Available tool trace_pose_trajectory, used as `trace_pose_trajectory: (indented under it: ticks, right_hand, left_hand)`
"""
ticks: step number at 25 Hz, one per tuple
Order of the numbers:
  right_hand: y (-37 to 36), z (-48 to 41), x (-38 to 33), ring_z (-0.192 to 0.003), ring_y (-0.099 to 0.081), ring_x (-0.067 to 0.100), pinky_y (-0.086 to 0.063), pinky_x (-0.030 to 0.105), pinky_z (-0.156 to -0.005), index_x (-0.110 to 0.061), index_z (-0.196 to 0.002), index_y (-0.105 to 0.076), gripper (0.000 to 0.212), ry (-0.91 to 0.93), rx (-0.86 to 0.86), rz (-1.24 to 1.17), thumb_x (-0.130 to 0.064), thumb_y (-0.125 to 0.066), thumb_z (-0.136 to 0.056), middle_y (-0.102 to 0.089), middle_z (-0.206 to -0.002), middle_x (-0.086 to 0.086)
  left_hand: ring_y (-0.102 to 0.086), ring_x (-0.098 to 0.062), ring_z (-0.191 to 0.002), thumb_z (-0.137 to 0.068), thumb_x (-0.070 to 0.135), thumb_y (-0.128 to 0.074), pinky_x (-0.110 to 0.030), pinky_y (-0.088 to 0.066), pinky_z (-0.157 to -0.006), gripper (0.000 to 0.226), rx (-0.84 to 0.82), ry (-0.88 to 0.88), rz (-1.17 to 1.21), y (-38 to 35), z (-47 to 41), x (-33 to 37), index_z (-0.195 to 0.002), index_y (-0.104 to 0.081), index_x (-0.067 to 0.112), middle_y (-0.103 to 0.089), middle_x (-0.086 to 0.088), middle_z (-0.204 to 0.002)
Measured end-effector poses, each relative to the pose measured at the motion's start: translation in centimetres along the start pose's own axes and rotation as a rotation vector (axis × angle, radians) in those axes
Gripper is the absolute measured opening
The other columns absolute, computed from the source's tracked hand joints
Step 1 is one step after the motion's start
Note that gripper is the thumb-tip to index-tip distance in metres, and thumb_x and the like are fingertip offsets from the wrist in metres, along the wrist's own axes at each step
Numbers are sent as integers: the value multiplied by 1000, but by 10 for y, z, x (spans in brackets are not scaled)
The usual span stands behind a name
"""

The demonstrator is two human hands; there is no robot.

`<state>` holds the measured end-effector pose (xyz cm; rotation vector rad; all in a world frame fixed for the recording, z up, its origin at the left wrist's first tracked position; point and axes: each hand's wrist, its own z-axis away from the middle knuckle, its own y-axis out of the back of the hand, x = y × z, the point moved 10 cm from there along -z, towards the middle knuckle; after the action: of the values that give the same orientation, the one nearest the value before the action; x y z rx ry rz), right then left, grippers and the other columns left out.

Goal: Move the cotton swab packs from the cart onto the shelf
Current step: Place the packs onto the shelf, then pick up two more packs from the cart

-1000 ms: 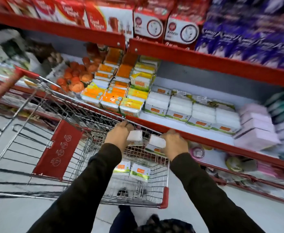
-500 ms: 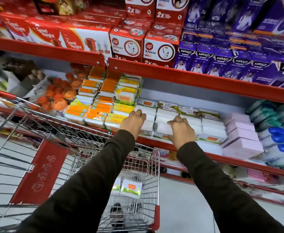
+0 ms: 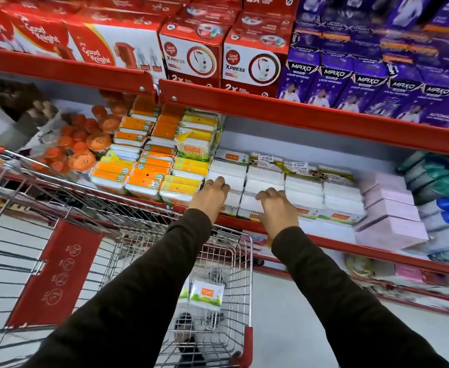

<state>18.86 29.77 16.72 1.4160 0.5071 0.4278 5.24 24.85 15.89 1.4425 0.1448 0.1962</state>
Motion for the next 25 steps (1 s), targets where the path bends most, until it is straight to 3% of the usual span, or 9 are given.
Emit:
trace_pose_trajectory:
  ticks: [4, 6, 11, 15, 19, 22, 25]
  right_hand:
    - [7, 6, -4, -118, -53, 27, -53, 37, -94, -13, -126, -62, 43, 33, 14, -35, -17, -73, -84, -60, -123, 7]
    - [16, 18, -9, -117, -53, 27, -50, 38, -96, -15, -126, -61, 43, 57, 58, -107, -25, -70, -85, -60, -122, 7]
    - [5, 59, -45, -110, -58, 25, -51, 35, -89, -17, -122, -62, 40, 147, 9, -235, -28, -71, -84, -61, -113, 5]
    - [-50, 78, -79, -111, -59, 24, -51, 34, -87, -21, -124, -59, 44, 180, -162, -241, -31, -72, -84, -59, -120, 3]
    - [-145, 91, -97, -124, -54, 29, -52, 39, -96, -19, -132, -55, 54, 145, -425, -215, -34, -74, -83, -51, -137, 8]
    - [-225, 101, -103, -132, -47, 33, -46, 41, -106, -14, -138, -51, 66, 137, -630, -124, -38, -76, -82, -45, -144, 15]
    - [-285, 100, -108, -130, -45, 35, -48, 43, -105, -8, -139, -47, 72, 131, -728, -69, -36, -78, -80, -45, -140, 17]
  left_hand:
    - [-54, -31, -123, -90, 9, -65, -40, -55, -93, 60, 18, -22, 65, 3, 9, 0, -145, -43, 15, -45, -9, -143]
    - [-54, -33, -123, -90, 16, -65, -41, -50, -97, 56, 87, -45, 126, 11, 22, 2, -143, -48, 14, -50, -10, -140]
    - [-61, -31, -105, -84, 22, -72, -39, -53, -88, 40, 162, -63, 197, -6, 80, -3, -122, -64, 13, -65, -10, -116]
    - [-57, -31, -114, -88, 24, -67, -42, -53, -92, 37, -11, 25, 244, -66, 114, -28, -124, -63, 14, -60, -9, -126]
    - [-57, -28, -120, -93, 30, -63, -40, -52, -96, 41, -209, 98, 241, -136, 141, -60, -132, -56, 21, -54, -5, -137]
    - [-50, -27, -131, -94, 31, -64, -40, -50, -100, 51, -376, 131, 208, -201, 154, -83, -141, -47, 23, -46, -5, -147]
    - [-44, -28, -137, -90, 36, -68, -42, -48, -105, 72, -575, 131, 127, -267, 154, -98, -151, -33, 21, -38, -6, -152]
